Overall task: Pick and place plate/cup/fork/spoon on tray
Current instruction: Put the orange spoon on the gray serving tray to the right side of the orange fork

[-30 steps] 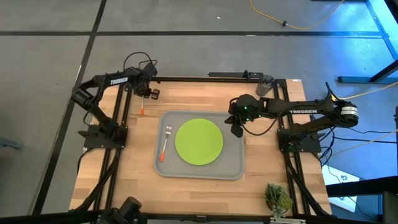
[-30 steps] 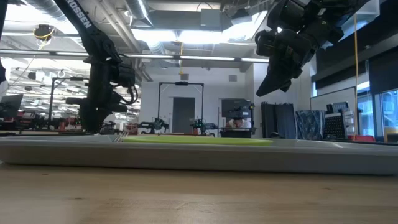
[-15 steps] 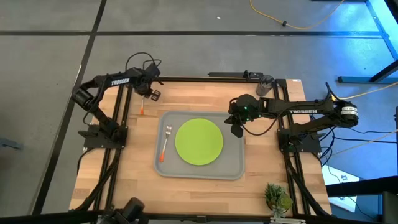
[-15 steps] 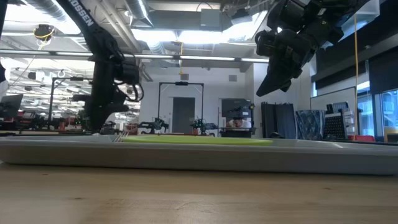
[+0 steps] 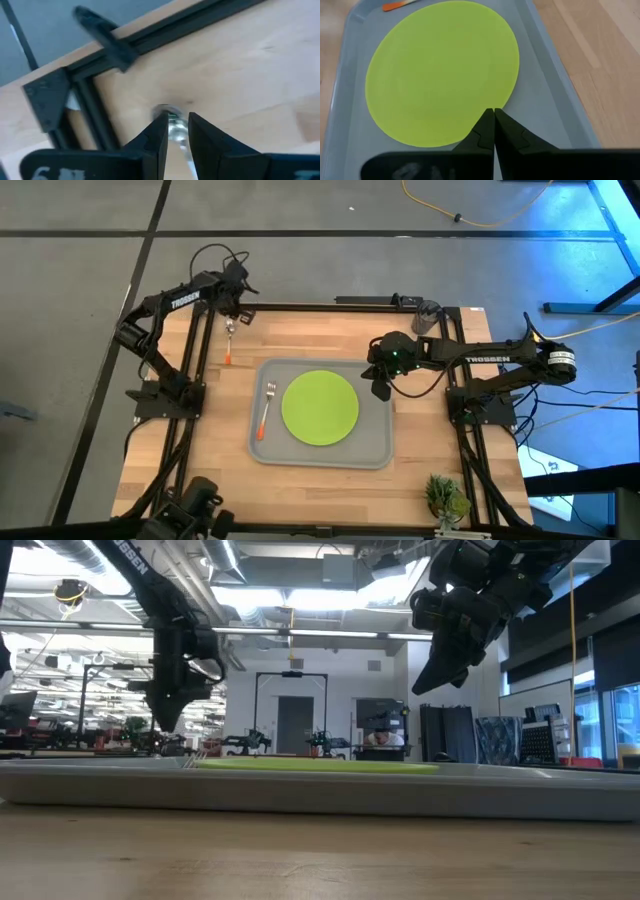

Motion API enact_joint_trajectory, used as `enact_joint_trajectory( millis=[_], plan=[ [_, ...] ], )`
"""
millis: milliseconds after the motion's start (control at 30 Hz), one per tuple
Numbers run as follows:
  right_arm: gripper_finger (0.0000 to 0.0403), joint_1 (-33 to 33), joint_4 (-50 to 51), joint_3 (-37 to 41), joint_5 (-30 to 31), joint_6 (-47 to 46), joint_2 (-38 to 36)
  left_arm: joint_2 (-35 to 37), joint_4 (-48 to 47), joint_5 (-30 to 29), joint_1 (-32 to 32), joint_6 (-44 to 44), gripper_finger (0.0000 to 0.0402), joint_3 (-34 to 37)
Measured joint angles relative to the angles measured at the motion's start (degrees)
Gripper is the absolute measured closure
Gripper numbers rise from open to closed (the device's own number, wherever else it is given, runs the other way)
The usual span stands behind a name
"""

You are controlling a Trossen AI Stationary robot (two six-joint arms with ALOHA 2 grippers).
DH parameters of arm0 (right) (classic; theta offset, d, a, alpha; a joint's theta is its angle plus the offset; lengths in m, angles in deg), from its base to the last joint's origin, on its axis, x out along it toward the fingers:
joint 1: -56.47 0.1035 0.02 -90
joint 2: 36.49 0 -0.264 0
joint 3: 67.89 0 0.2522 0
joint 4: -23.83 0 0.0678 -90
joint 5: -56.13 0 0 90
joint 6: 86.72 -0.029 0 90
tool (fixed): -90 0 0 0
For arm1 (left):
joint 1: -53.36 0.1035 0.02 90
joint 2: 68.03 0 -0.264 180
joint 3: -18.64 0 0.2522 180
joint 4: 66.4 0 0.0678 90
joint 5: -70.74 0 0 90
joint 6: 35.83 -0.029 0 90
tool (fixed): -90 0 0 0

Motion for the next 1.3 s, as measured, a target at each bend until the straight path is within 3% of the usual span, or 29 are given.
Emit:
enact_joint_trajectory(
  millis=[200, 300, 500, 867, 1067, 1300],
  plan=[
    [0.0397, 0.0, -0.4, 0.0, 0.0, 0.0, 0.0, -0.7, -1.4, 0.6, 2.6, -0.3, 0.0334, 0.0],
    [0.0397, 0.0, -0.7, 0.0, 0.0, -0.2, 0.0, -1.7, -5.3, 4.7, 2.7, 3.2, 0.0334, 0.0],
    [0.0397, 0.0, -0.6, 0.0, 0.0, -1.5, 0.0, -1.9, -12.7, 5.0, -0.7, 5.0, 0.0334, 0.0],
    [0.0397, 0.0, -0.6, 0.0, 0.5, 0.0, 0.0, -1.9, -8.6, 4.8, -5.7, -22.3, 0.0334, 0.2],
    [0.0397, 0.0, -0.6, 0.0, 0.5, 0.0, 0.0, -1.9, -11.1, 12.6, -6.4, -35.7, 0.0334, 2.2],
    [0.0397, 0.0, -0.6, 0.0, 0.6, 0.0, 0.0, -1.9, -15.8, 13.2, -8.8, -44.6, 0.0334, 2.4]
  ],
)
